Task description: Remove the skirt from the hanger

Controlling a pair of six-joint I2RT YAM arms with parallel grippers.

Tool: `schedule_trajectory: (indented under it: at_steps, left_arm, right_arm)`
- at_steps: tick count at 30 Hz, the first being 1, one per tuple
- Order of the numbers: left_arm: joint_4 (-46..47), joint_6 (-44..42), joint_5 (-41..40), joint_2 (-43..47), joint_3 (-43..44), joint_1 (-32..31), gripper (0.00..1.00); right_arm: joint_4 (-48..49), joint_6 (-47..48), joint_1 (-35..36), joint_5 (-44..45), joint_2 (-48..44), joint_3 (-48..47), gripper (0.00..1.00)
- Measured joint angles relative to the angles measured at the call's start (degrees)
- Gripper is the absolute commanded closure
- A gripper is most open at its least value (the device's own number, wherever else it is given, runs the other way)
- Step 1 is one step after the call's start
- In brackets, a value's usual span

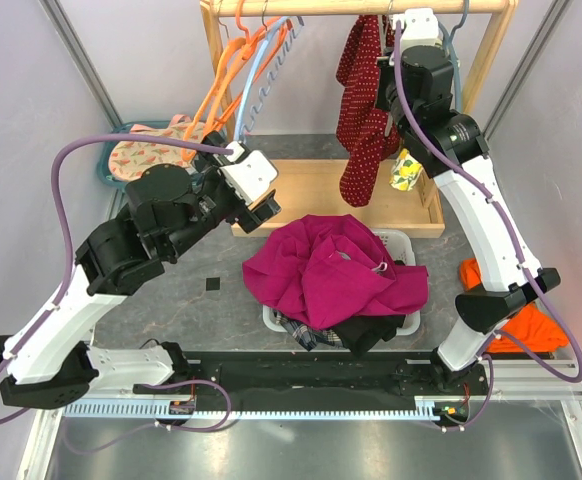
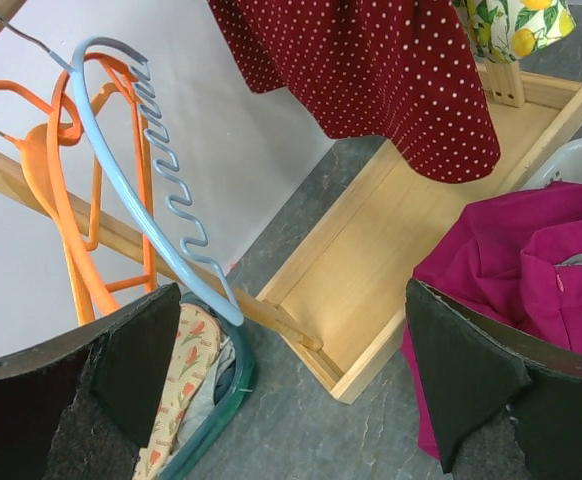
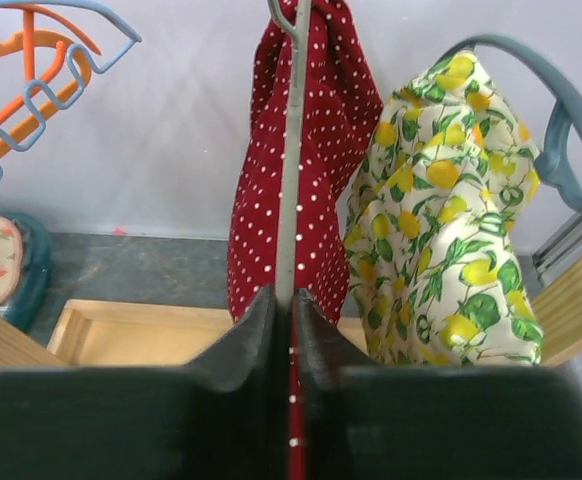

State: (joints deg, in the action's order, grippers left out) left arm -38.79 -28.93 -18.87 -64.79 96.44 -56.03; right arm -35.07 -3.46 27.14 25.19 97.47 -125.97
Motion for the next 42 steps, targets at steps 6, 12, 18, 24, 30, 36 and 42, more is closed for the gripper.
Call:
schedule_trajectory:
  at_steps: [6,12,18,24,30,36,42]
  left_arm:
    - [0.13,0.0,-0.02,0.26,-0.63,0.2,0.0]
    - [0.17,0.0,-0.02,0.24,-0.85,0.39,0.0]
    - [0.59,0.0,-0.02,0.24,-1.51,1.14,0.0]
    - [1.97,-0.02,-0.02,-0.42,-2.89,1.7,0.01]
    - [3.39,1.38,2.58,-4.24,-1.62,1.7,0.01]
    - [5.2,7.34,8.2,-10.73,1.6,1.75,0.01]
    - [4.94,15.06,21.64,-16.72,3.65,6.43,0.0]
  right_arm:
    - [-0.17,-1.03,0.0,-0.5,0.0,-0.11,1.0]
    - [1.31,-1.51,0.0,-0.94,0.0,-0.13,1.0]
    - [5.14,-2.64,0.02,-1.92,-2.38,2.21,1.0]
    - [5.84,-6.27,-0.04,-5.55,-12.55,10.45,1.0]
    - [1.18,-12.66,-0.04,-14.32,-27.63,24.17,1.0]
    - [-7.34,-15.89,-0.02,-23.67,-36.87,27.06,1.0]
    - [-14.12,-16.35,0.0,-29.29,-38.84,20.9,1.0]
